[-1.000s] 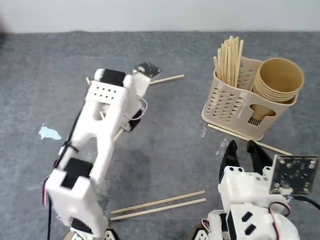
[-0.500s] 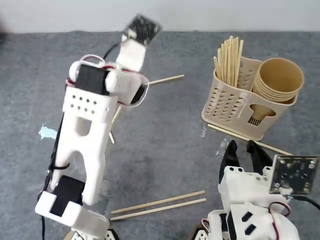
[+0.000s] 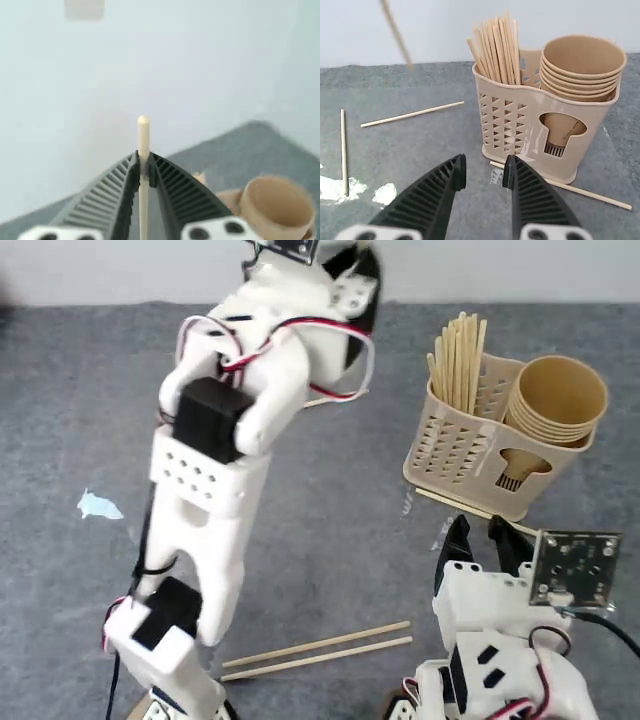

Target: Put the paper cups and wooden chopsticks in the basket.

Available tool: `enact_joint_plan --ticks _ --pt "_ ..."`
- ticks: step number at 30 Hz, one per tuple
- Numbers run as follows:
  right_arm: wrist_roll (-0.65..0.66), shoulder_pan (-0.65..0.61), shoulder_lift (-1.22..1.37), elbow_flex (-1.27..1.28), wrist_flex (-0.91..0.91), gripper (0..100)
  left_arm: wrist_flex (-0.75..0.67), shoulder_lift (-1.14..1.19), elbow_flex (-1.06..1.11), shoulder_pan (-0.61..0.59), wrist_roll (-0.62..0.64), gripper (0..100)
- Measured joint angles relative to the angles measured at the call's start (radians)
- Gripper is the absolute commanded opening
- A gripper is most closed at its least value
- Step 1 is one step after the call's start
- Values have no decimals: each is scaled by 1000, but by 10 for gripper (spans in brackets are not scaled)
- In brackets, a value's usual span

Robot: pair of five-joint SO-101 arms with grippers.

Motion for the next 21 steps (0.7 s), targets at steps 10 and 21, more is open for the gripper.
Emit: enact_joint_plan --ticks 10,21 --pt "0 0 0 0 -12 139 -307 121 -3 46 144 12" --pt "0 6 0 0 -18 139 -330 180 -5 52 187 13"
